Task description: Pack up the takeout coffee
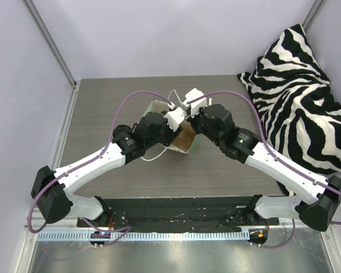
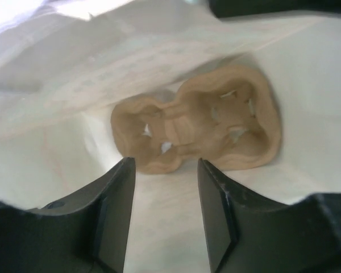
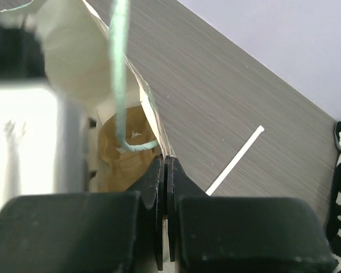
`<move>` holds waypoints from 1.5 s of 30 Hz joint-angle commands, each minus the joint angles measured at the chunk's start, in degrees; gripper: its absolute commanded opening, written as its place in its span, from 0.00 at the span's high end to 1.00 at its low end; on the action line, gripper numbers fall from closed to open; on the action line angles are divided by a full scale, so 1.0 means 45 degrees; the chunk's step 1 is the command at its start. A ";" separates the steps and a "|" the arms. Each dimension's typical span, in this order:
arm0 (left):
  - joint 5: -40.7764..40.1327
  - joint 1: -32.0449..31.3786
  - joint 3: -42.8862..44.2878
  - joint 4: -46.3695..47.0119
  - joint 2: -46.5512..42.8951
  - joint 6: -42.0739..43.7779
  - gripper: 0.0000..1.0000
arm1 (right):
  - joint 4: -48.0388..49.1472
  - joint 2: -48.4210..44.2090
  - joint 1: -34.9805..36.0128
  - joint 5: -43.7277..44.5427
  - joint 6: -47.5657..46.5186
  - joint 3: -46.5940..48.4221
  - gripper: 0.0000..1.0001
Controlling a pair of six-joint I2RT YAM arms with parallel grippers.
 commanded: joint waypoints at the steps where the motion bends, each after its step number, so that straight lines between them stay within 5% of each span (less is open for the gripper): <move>1: -0.0854 -0.0922 -0.0037 0.1673 -0.0386 0.1183 0.48 | 0.0599 0.0034 0.0069 0.0890 0.0238 0.0545 0.99; 6: -0.1948 -0.0495 -0.0114 0.1030 0.0414 -0.0395 0.50 | 0.0658 -0.0082 0.0049 0.0754 0.0687 0.0624 0.99; 12: -0.0368 0.0795 -0.1032 0.2043 0.0473 -0.2329 0.50 | 0.0639 -0.0511 0.0069 0.0131 0.1585 0.0409 0.99; 18: 0.0608 0.1088 -0.1092 0.2842 0.1234 -0.3073 0.30 | 0.0658 -0.0590 0.0049 -0.0242 0.2092 0.0253 0.99; 22: 0.1856 0.1381 -0.1247 0.3410 0.1508 -0.3270 0.28 | 0.0483 -0.0454 -0.0029 -0.0222 0.2444 0.0291 0.99; 36: 0.3754 0.1285 -0.2224 0.4271 0.0338 -0.2822 0.38 | -0.0142 -0.0161 -0.0029 0.0227 0.3344 0.0526 0.99; 45: 0.2310 0.0932 -0.2167 0.3256 0.1155 -0.2312 0.51 | -0.0084 -0.0004 -0.0361 -0.0063 0.4124 0.0858 0.99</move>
